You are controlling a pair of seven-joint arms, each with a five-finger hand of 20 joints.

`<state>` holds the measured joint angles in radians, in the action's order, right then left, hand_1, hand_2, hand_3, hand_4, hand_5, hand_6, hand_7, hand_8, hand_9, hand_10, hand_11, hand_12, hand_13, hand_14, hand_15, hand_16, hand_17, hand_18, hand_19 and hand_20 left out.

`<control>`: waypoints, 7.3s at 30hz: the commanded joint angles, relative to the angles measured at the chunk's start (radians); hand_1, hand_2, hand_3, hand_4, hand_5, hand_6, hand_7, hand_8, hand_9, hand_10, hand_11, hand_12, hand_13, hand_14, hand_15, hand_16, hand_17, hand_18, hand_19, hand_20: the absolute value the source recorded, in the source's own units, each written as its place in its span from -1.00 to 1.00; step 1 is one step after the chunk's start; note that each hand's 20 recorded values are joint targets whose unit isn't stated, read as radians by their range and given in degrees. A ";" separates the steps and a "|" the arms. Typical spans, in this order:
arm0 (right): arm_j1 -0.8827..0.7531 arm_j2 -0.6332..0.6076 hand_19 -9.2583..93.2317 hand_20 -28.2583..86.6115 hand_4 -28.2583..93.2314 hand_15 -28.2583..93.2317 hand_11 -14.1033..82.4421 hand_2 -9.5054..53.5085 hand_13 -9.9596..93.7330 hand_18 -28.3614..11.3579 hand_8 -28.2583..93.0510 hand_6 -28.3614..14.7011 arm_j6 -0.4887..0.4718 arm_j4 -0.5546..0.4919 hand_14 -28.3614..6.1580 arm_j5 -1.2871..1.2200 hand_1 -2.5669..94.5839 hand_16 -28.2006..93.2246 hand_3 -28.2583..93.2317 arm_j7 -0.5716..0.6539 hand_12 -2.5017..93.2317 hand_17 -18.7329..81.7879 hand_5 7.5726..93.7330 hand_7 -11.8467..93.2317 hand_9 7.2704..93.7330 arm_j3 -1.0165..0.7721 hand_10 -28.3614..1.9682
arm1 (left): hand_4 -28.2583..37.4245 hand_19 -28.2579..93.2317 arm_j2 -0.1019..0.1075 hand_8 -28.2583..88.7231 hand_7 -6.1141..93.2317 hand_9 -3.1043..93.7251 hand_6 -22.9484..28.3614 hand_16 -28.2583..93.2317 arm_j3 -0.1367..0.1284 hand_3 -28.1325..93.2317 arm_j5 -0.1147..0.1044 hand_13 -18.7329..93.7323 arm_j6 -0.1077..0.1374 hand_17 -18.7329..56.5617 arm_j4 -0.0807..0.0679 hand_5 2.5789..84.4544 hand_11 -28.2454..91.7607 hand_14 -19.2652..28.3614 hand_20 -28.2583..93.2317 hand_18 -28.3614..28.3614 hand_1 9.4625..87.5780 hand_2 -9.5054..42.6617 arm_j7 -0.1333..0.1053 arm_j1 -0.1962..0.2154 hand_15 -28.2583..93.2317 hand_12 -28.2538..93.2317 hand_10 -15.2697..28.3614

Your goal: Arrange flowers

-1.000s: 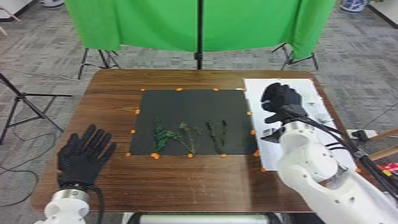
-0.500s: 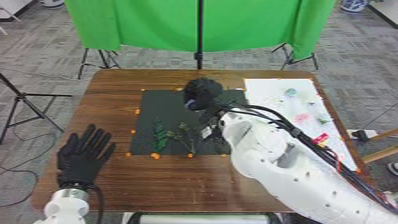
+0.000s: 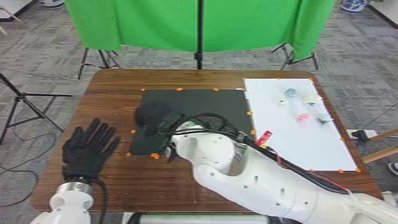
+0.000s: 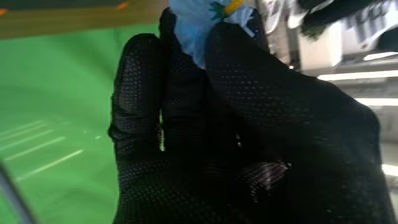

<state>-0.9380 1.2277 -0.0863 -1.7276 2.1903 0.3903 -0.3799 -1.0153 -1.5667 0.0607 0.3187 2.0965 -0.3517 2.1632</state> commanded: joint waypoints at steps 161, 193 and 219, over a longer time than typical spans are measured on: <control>0.161 0.108 0.65 0.15 -0.96 0.25 -0.29 -0.86 0.42 -0.61 -0.39 0.14 0.002 0.279 0.18 -0.105 0.30 0.13 0.57 -0.049 0.11 0.09 0.36 -0.20 0.54 -0.093 0.04 | -1.00 -0.03 0.000 -0.73 -0.48 -0.19 0.16 -0.66 -0.007 0.70 -0.058 -0.18 -0.012 -0.62 -0.014 -0.02 -0.09 0.38 -0.32 0.43 -0.53 -0.05 -0.012 0.009 0.12 -0.39 0.38; 0.077 0.200 0.52 -0.04 -1.00 0.11 -0.35 -0.80 0.39 -0.51 -0.47 0.11 -0.149 0.410 0.00 0.111 0.24 -0.09 0.54 -0.036 -0.46 0.07 0.30 -0.27 0.42 -0.127 -0.13 | -1.00 0.03 0.020 -0.80 -0.35 -0.16 0.16 -0.76 0.023 0.72 -0.067 -0.17 -0.034 -0.65 -0.023 0.00 0.10 0.44 -0.34 0.45 -0.53 -0.07 -0.026 -0.012 0.34 -0.46 0.42; 0.064 0.150 0.56 -0.07 -0.99 0.15 -0.48 -0.87 0.24 -0.69 -0.72 0.11 -0.123 0.318 -0.26 -0.003 -0.04 -0.28 0.73 0.042 -0.69 -0.03 -0.04 -0.44 0.02 -0.136 -0.13 | -1.00 0.04 -0.010 -0.81 -0.34 -0.16 0.13 -0.77 0.002 0.72 -0.068 -0.17 -0.027 -0.65 -0.014 0.01 0.09 0.43 -0.35 0.45 -0.52 -0.09 -0.017 0.022 0.32 -0.46 0.41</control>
<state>-0.8725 1.4206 -0.2341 -1.3462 2.2618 0.3599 -0.4982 -0.9970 -1.5495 -0.0030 0.2882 2.0831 -0.3834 2.1436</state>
